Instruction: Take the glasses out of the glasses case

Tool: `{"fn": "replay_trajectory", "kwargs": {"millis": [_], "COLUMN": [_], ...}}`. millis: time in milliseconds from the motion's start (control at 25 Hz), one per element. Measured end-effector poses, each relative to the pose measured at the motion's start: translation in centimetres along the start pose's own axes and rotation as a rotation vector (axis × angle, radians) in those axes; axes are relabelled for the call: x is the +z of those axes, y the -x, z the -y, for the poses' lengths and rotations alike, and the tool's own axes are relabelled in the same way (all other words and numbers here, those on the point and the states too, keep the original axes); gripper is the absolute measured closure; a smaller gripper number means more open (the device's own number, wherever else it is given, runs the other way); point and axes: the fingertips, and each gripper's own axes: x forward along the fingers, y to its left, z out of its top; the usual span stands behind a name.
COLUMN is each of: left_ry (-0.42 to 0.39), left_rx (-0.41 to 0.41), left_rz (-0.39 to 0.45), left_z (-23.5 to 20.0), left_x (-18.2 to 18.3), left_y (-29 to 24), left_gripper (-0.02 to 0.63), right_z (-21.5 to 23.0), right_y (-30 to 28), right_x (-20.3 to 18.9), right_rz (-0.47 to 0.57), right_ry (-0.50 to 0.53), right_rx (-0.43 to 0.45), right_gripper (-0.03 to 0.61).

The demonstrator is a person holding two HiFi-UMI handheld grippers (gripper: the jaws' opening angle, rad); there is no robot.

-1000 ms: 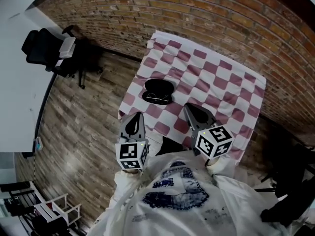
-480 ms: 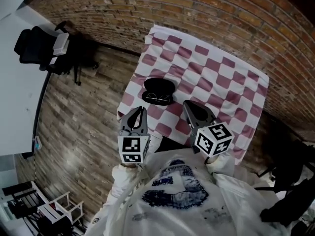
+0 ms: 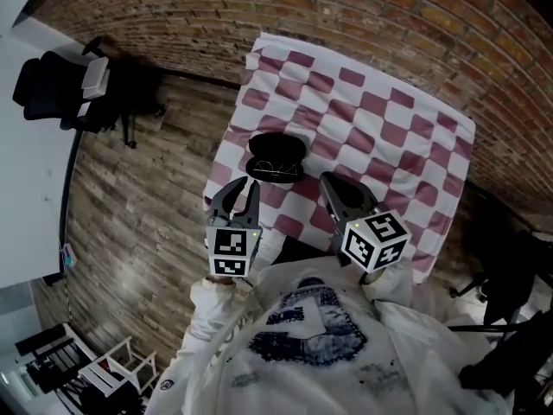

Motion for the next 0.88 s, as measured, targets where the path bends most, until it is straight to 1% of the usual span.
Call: {"fn": "replay_trajectory", "kwargs": {"millis": [120,320,480,640,880], "left_ry": [-0.025,-0.108,-0.157,-0.219,-0.366], "left_rx": [-0.034,-0.084,-0.132,-0.170,-0.250], "left_rz": [-0.018,-0.045,-0.073,-0.109,-0.175], "left_z": [0.3,1.0,1.3,0.9,0.3], "left_x": [-0.2,-0.3,-0.8,-1.6,-3.4], "left_y": [-0.8,-1.9,-2.5,-3.7,-6.1], "left_gripper": [0.537,0.478,0.428,0.417,0.419], "right_z": [0.3,0.6,0.8,1.5,1.9], "right_y": [-0.2,-0.6,-0.6,-0.4,-0.5], "right_x": [-0.2,-0.5,-0.6,-0.8,-1.2], "right_rz": [-0.006,-0.016,-0.018,-0.017,-0.023], "right_ry": [-0.007,-0.017,-0.022,-0.034,-0.045], "right_rx": [-0.006,-0.008,-0.018,-0.036,-0.048], "right_gripper": [0.565,0.565,0.565,0.565,0.565]}}
